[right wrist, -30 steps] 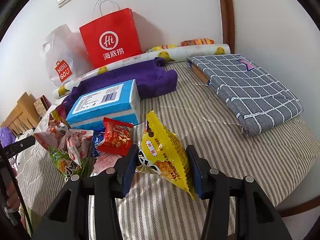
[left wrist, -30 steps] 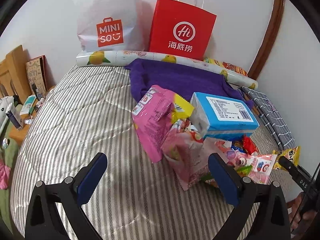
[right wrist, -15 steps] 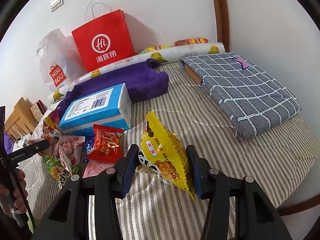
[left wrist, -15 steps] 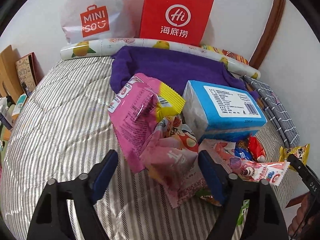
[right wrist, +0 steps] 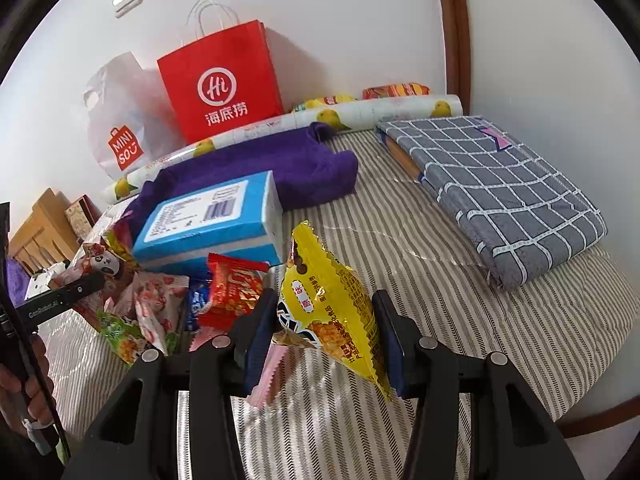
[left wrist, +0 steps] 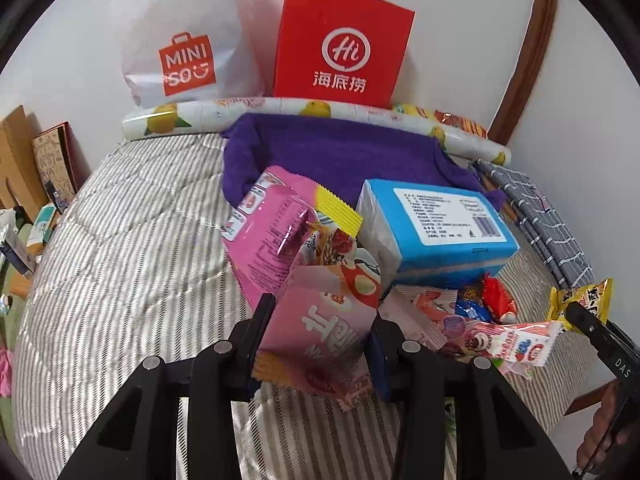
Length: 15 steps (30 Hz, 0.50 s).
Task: Organize snacks
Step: 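Lift the yellow chip bag with the right tool while the left tool grasps the pink-white candy bag, then carry the yellow bag and pink-white bag in both tools over the purple towel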
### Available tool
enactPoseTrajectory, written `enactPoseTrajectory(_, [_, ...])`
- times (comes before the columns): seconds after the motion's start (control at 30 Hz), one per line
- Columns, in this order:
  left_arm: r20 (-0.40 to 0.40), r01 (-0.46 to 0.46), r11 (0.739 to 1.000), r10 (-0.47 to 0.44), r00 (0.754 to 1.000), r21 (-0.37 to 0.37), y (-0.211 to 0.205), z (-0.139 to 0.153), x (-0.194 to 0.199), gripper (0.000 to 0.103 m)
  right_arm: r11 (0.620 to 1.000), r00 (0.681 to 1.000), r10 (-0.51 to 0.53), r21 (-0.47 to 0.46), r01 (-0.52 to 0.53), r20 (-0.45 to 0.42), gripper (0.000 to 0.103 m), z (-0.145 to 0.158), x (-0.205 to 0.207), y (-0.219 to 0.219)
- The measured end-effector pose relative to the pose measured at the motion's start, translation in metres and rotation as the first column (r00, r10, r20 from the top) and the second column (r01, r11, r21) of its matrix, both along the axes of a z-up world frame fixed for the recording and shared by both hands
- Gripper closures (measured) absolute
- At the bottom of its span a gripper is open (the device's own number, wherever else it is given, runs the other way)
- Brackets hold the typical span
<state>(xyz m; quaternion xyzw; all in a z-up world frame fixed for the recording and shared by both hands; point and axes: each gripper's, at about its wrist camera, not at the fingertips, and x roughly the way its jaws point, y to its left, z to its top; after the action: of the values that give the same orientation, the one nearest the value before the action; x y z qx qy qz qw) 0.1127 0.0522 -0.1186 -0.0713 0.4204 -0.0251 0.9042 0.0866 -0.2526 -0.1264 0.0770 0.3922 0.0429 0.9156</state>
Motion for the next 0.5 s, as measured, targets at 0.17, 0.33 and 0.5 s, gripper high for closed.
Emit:
enactPoseTrajectory(0.17, [0.027,-0.016,1.0,0.016,1.0,0.004,0.004,0.015,-0.016,0.064,1.0,1.0,0.001,0.006,-0.001,0.029,0.055,0.013,-0.009,0.004])
enactPoseTrajectory(0.33, [0.045,-0.025,1.0,0.026,0.999,-0.008,0.007,0.03,-0.031,0.064,1.0,0.999,0.007,0.001,-0.007,0.054,0.055,0.029,-0.019,0.009])
enactPoseTrajectory(0.5, [0.062,-0.014,1.0,0.014,0.998,-0.011,0.0,0.044,-0.045,0.064,1.0,0.996,0.028,0.005,-0.028,0.09,0.055,0.049,-0.03,0.017])
